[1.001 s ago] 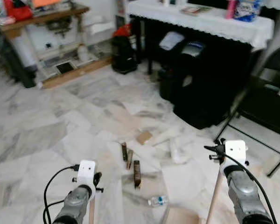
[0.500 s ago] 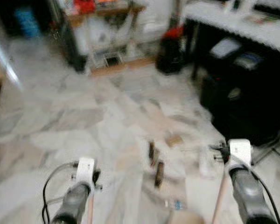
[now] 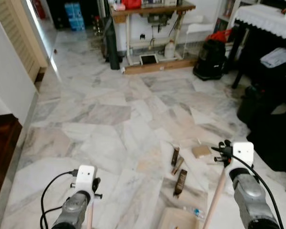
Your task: Sweep floor
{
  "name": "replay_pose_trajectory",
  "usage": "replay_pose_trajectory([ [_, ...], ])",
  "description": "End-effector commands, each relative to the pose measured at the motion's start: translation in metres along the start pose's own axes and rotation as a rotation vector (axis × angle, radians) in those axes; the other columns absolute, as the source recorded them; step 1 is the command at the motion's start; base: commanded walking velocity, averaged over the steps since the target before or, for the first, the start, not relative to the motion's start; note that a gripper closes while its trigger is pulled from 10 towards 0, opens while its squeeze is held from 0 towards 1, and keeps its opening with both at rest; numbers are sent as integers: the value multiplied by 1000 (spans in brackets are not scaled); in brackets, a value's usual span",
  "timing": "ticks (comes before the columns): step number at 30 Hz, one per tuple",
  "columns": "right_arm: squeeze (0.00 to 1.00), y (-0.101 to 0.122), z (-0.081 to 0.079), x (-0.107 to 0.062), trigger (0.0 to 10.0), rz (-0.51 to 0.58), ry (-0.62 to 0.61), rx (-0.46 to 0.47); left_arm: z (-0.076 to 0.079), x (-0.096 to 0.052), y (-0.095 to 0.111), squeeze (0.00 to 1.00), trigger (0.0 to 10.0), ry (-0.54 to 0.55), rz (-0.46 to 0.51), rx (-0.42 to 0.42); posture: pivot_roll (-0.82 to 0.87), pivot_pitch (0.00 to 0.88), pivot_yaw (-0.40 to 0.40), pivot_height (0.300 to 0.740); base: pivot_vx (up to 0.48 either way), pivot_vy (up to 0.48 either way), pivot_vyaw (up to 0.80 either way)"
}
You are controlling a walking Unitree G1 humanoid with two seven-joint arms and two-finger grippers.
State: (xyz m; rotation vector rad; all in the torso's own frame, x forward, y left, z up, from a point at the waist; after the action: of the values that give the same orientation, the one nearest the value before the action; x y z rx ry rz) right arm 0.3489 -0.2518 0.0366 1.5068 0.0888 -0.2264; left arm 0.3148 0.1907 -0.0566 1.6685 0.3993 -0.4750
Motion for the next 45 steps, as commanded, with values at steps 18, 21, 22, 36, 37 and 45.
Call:
replay_pose_trajectory([
  [18,0,-1,-26,-1,10000,10,41,7,-10,-2,-7,0,10000,-6,-38,28,-228,0,85,740,94,-331,25],
  [21,0,-2,-26,-1,10000,10,38,4,-10,0,-3,0,10000,-9,-31,32,-228,0,93,740,242,-330,594],
  [22,0,-2,-26,-1,10000,10,37,4,-11,0,-2,0,10000,-9,-30,34,-231,0,100,740,0,-330,663],
  [36,0,-1,-25,-1,10000,19,8,26,-12,1,1,0,10000,-19,-30,51,-241,0,134,740,224,-325,685],
  [37,0,-1,-25,-1,10000,19,8,26,-12,1,1,0,10000,-19,-30,51,-241,0,134,740,244,-319,0],
  [45,0,-5,-22,-2,10000,6,-8,37,-14,2,4,0,10000,-15,-22,47,-222,0,136,740,91,-107,0],
])
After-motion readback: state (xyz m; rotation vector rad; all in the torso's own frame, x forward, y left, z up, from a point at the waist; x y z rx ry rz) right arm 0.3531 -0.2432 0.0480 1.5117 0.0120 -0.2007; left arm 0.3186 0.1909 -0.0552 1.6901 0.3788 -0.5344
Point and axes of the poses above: a point about 5 cm out from each wrist's last joint towards the gripper, its own x axis pointing out of the wrist towards the gripper, its own y axis along the axis of the wrist's last joint, z = x × y, the point moved 6 cm from there along x, pointing out of the wrist towards the gripper, and after that the axes turned 3 degrees about x, right-handed, at the moved point
